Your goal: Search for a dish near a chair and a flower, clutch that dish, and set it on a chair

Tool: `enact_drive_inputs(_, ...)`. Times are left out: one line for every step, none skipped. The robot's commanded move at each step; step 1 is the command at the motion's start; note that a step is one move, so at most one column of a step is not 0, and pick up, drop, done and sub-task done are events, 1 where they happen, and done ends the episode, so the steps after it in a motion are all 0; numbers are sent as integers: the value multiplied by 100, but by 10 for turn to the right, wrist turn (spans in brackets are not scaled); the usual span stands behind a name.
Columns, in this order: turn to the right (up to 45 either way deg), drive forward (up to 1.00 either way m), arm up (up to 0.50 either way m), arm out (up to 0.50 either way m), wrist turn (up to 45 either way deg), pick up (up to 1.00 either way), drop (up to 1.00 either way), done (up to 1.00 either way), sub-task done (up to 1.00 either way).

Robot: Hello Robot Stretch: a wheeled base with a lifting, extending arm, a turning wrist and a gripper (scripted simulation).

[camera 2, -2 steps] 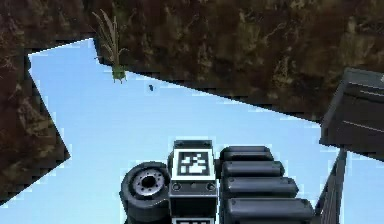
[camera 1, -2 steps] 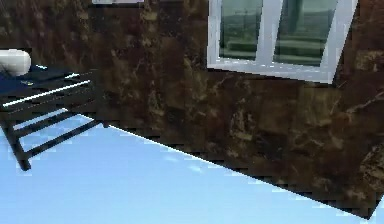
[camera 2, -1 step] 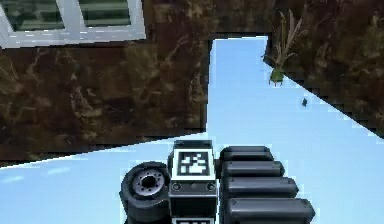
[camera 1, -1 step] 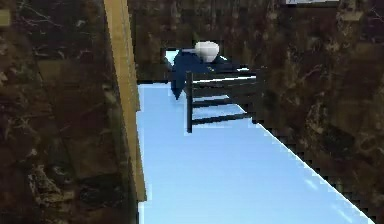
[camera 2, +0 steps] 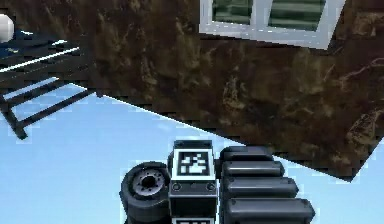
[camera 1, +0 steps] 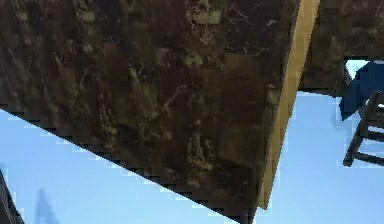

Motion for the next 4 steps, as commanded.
enact_drive_inputs(-390, 0, 0, 0, 0, 0, 0, 0, 0)
enact_drive_inputs(-450, 0, 0, 0, 0, 0, 0, 0, 0)
enact_drive_inputs(-450, 0, 0, 0, 0, 0, 0, 0, 0)
enact_drive_inputs(-450, 0, 0, 0, 0, 0, 0, 0, 0)
